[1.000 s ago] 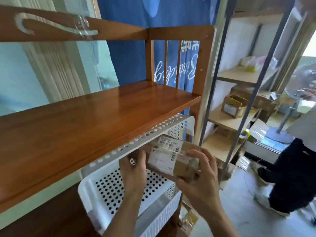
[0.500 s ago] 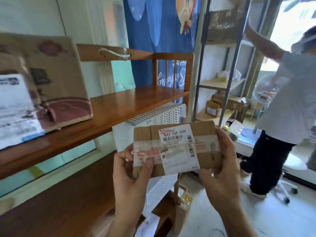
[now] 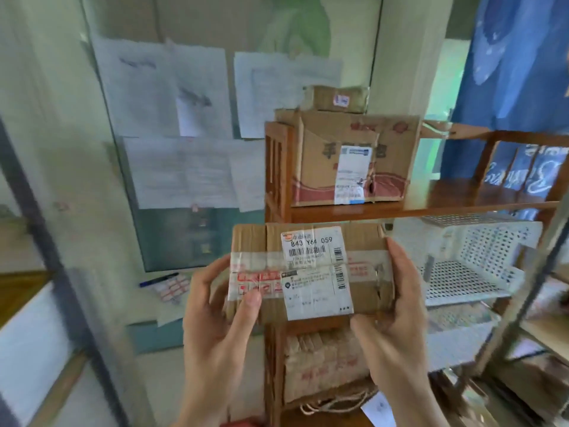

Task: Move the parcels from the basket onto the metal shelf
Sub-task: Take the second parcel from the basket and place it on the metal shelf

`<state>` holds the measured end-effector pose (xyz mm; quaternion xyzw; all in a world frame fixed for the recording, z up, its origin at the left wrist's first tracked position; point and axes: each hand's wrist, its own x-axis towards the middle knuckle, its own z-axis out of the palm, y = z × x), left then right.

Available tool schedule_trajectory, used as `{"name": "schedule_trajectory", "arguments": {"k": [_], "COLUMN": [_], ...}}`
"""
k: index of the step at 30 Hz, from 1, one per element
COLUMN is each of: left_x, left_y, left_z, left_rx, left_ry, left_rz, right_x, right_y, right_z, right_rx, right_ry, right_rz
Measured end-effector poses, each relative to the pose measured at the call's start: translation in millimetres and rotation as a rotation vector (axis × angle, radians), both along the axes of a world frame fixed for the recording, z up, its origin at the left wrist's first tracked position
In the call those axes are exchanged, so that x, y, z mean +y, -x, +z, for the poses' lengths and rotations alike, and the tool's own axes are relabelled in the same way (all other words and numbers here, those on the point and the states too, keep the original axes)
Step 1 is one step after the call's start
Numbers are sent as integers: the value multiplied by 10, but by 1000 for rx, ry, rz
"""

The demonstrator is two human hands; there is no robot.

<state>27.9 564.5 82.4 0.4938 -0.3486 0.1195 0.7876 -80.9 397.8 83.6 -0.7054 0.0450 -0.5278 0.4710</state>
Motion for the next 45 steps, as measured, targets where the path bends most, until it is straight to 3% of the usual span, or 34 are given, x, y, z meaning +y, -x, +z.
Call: {"name": "schedule_trajectory", "arguments": {"k": [7,12,17,20,25,32,37,41,45], "left_x": [1622,2856,3885,4182,4641,5602,6095,6176,6132], "left_y": [-472,-1086,-1614,-1780,-1928,-1977,-2044,-2338,-2879], "left_z": [168,233,280,333,342,-37,-82,106,295], "left_rx": [-96,-26,3,-36,-37,127,76,-13,-76], "left_ry": [-33,-19,-138,-193,-151,-106,-286,-311,-415], "left_rz": [196,84,64,56,141,523,692,679,612], "right_x": [1538,2533,3343,3682,4116,5048,5541,5614,5600], "right_y": [-672,-1279,-1711,-1909,-2186,-2673,-2985,-3205,-3495], "right_z": [223,268,359,392,332,46,-12,208,449], "right_rx": [-35,-58,-87,-48,-17,105,164,118,61], "right_ry": [43,90,-107,-201,-158,-211,-216,-195,11], "right_rz": [138,235,257,251,249,373,445,402,183]}}
